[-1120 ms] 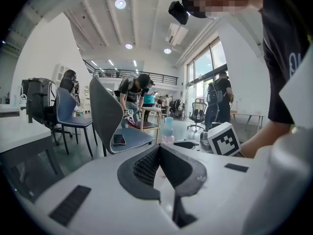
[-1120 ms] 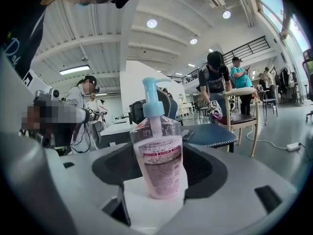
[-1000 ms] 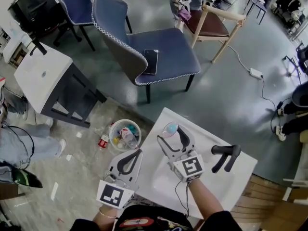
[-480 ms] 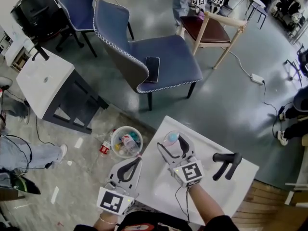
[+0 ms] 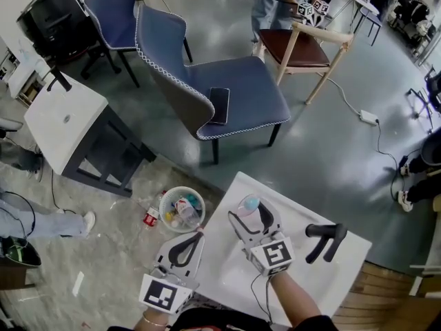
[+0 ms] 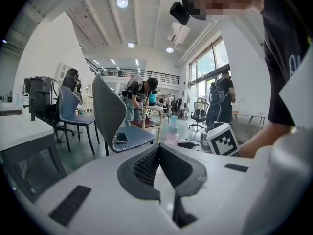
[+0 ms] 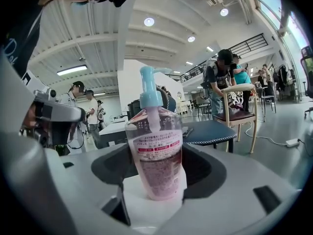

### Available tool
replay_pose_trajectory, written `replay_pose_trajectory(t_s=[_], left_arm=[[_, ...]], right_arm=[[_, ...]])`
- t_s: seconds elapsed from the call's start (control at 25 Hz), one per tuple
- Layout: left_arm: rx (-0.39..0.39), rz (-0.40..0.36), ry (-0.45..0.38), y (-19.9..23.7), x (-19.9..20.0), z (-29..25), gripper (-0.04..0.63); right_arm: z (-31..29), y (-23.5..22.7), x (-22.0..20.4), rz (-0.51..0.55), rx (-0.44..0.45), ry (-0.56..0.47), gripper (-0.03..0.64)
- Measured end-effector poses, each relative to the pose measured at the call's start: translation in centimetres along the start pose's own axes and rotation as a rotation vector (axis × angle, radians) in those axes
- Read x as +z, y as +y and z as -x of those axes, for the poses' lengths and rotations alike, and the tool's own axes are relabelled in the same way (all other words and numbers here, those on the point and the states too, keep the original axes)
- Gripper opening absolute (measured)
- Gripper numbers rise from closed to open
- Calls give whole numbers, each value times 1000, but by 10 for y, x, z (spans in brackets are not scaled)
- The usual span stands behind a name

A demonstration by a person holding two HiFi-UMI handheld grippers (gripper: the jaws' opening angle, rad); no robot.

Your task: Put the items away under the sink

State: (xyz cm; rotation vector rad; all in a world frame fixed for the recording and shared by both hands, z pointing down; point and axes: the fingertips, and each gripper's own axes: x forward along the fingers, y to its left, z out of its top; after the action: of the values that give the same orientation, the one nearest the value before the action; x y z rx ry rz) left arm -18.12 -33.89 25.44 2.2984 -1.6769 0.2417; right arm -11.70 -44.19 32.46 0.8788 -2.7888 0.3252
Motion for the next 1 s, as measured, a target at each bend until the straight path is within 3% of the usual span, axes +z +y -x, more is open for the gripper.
replay_pose_trajectory(t_s=[0.24,1.0], left_arm=[[-6,-6,-3,0,0,3,6],[-69,-31,-21,-9,7,16,6]], right_arm=[[9,0,1,-14,-23,26,324],[46,19,21,-19,-76,-26,322]])
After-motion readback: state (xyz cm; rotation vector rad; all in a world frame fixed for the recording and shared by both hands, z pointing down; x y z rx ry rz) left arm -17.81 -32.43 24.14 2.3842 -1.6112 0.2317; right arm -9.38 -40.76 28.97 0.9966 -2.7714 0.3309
